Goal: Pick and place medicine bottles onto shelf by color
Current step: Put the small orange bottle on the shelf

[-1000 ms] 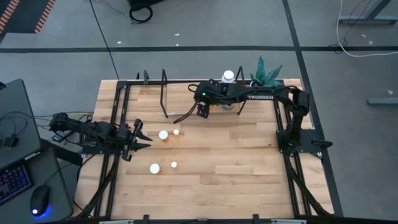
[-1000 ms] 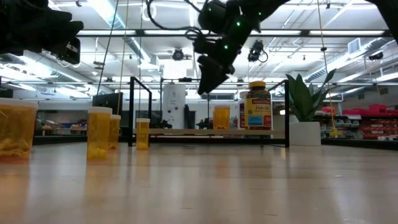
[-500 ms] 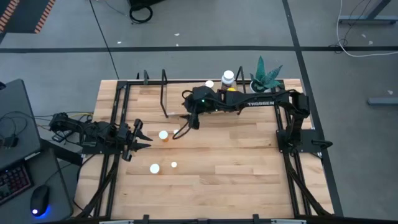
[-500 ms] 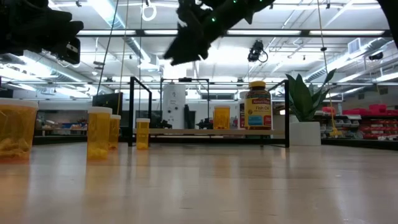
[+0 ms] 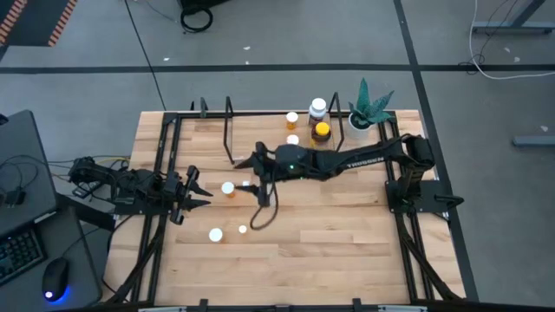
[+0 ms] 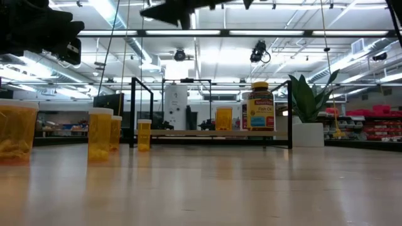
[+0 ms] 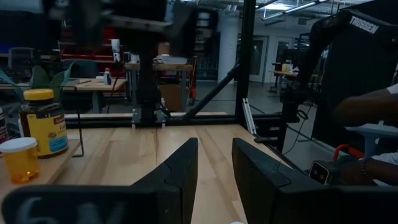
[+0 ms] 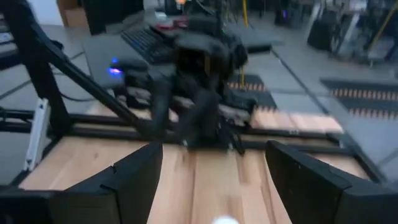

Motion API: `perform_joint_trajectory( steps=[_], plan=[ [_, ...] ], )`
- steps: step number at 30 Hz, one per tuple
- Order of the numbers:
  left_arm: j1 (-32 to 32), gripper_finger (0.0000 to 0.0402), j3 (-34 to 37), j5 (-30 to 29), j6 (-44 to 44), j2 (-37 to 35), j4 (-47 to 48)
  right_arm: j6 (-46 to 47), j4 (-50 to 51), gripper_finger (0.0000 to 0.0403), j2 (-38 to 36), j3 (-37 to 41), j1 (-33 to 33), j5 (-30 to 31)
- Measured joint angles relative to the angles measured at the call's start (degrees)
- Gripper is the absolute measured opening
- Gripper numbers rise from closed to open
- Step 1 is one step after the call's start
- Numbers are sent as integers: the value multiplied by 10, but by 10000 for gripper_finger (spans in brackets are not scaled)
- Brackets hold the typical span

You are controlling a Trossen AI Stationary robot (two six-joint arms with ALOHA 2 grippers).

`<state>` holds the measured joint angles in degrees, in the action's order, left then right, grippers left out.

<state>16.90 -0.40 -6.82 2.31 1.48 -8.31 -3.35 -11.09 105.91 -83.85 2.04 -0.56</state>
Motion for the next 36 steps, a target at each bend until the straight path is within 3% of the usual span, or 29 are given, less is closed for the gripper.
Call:
perform_joint_trajectory(
  steps=[13,24,36],
  plan=[
    [0,107,0,0,0,0,0,-47,24,295,2,-93,2,11],
    [0,107,0,0,0,0,1,-52,82,295,117,-162,-4,5],
    [0,107,0,0,0,0,0,-41,157,295,152,-166,-7,5]
  ],
)
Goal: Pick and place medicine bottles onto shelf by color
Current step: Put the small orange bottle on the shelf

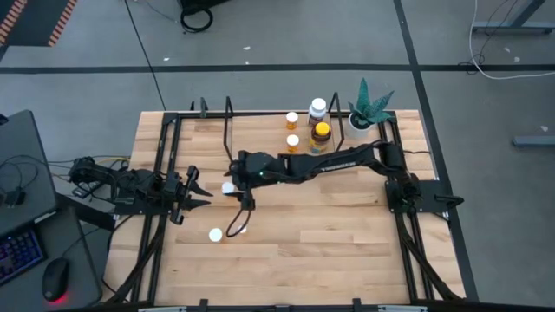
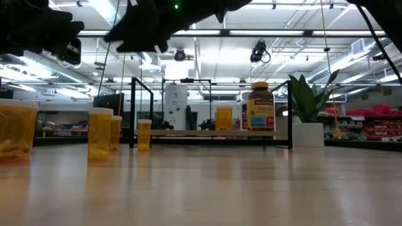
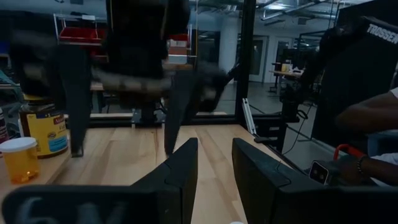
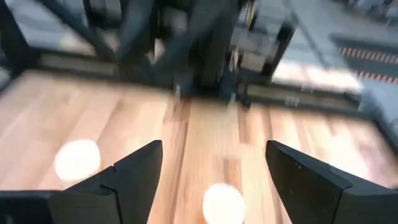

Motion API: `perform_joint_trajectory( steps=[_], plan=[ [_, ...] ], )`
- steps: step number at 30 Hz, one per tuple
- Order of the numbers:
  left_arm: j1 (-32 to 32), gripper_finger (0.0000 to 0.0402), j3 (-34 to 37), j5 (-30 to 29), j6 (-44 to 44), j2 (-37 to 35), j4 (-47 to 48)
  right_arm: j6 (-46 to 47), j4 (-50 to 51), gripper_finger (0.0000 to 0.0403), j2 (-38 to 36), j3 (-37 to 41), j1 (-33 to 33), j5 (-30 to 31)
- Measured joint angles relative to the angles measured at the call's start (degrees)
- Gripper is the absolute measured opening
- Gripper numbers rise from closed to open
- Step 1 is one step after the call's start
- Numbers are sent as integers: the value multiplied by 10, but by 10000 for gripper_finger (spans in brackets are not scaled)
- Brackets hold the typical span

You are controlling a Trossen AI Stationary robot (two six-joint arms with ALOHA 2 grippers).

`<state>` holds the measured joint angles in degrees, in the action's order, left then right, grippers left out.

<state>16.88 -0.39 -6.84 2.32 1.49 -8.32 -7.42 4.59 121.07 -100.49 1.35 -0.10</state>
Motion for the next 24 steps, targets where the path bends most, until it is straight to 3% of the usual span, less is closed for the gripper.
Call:
perform_joint_trajectory(
  steps=[13,24],
  plan=[
    [0,107,0,0,0,0,-1,-5,55,295,65,2,-47,2],
    [0,107,0,0,0,0,0,5,96,295,63,25,-72,-30]
  ],
)
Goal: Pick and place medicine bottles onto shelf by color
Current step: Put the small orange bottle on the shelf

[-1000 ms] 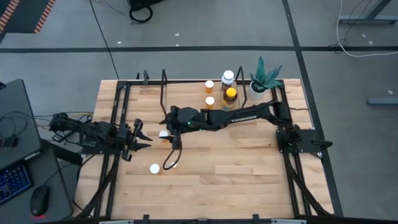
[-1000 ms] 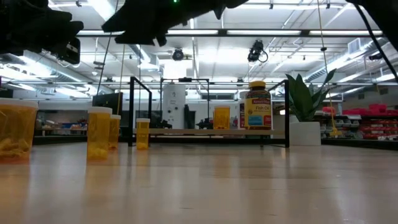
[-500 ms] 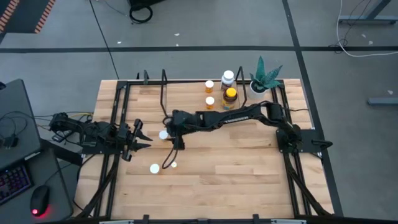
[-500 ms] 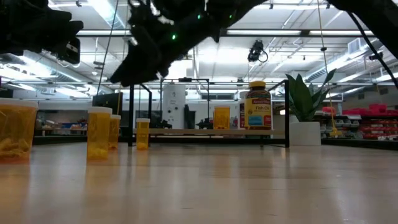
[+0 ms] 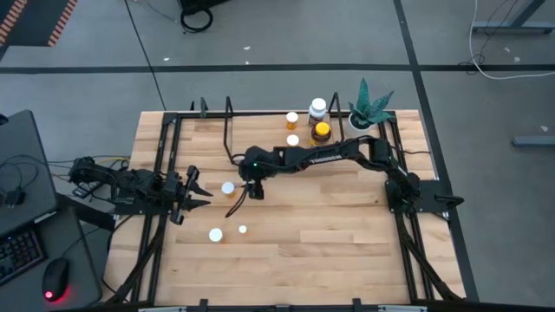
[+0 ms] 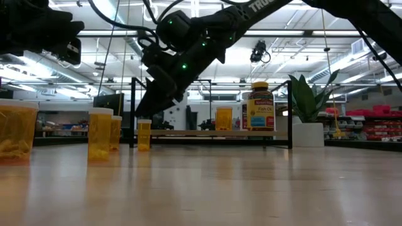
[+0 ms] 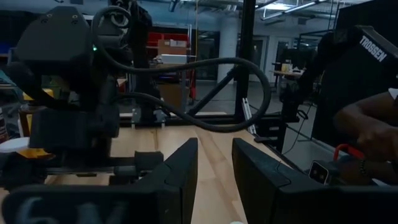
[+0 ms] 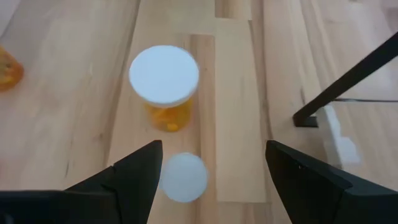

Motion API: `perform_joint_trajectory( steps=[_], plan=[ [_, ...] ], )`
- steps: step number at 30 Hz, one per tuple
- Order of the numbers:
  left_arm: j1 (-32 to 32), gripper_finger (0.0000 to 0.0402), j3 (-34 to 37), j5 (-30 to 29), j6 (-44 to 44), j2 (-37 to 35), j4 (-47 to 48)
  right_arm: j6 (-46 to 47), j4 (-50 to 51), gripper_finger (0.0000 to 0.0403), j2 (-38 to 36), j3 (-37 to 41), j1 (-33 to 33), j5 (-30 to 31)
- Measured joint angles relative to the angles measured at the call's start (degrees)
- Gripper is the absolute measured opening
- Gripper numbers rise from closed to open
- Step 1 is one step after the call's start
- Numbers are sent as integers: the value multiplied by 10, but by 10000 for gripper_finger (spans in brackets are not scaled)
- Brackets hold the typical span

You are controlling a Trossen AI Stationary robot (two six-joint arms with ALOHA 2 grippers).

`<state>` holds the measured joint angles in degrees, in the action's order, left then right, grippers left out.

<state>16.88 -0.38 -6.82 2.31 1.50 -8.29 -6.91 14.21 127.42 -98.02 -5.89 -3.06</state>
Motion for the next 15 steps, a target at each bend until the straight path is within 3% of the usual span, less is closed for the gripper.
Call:
perform_joint_trajectory(
  steps=[15],
  plan=[
    [0,107,0,0,0,0,0,5,18,295,0,0,8,-15]
  ],
)
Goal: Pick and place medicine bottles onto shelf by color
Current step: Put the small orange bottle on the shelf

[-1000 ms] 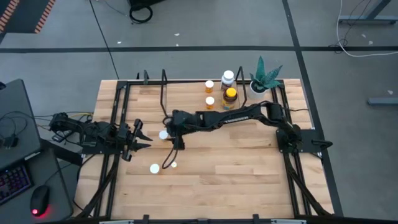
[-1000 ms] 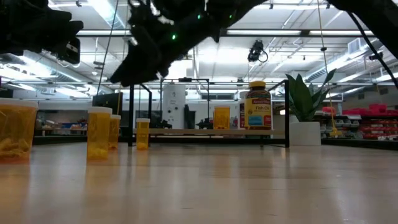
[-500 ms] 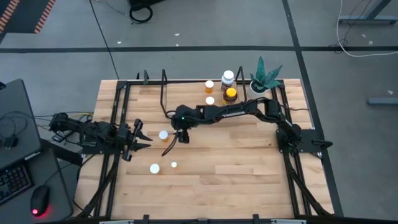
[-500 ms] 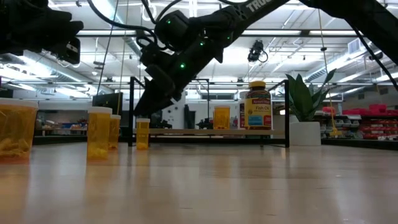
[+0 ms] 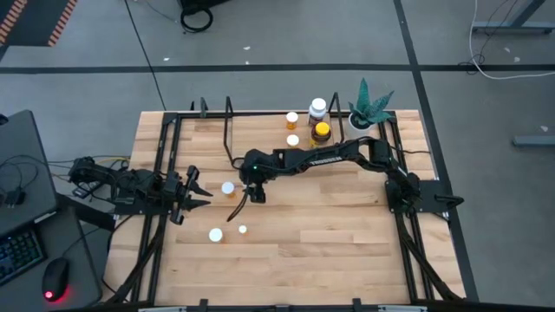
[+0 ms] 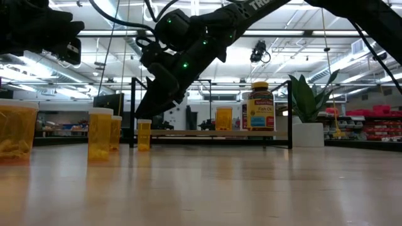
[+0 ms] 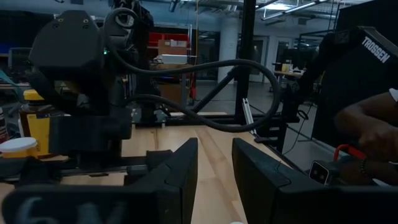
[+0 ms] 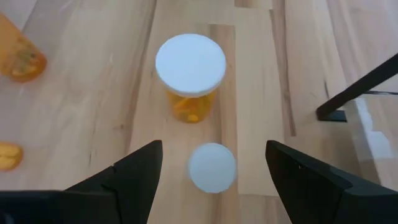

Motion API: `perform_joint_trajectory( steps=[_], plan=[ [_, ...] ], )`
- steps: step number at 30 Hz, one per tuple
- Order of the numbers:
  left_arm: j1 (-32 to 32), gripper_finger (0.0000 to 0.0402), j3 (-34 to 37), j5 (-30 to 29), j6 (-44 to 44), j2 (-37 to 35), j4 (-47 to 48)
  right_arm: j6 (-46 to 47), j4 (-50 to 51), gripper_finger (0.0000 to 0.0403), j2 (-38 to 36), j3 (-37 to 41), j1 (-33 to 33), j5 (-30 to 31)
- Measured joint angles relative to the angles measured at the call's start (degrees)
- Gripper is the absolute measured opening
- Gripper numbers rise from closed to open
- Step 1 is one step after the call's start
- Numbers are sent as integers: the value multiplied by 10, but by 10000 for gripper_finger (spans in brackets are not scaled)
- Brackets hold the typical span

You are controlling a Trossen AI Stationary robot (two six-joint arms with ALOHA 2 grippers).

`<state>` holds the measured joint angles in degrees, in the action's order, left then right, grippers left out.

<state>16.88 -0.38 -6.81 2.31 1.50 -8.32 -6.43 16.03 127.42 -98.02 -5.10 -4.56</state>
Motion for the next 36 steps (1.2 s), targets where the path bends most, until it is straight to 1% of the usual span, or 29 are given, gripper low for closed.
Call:
perform_joint_trajectory(
  steps=[5,14,24,29,36],
  plan=[
    [0,107,0,0,0,0,0,1,-2,295,0,1,3,0],
    [0,107,0,0,0,0,0,18,-76,295,0,65,4,0],
    [0,107,0,0,0,0,0,24,-149,293,0,101,4,-1],
    [0,107,0,0,0,0,0,31,-177,272,0,116,3,-1],
    [0,107,0,0,0,0,0,36,-176,237,0,126,-1,-1]
  ],
)
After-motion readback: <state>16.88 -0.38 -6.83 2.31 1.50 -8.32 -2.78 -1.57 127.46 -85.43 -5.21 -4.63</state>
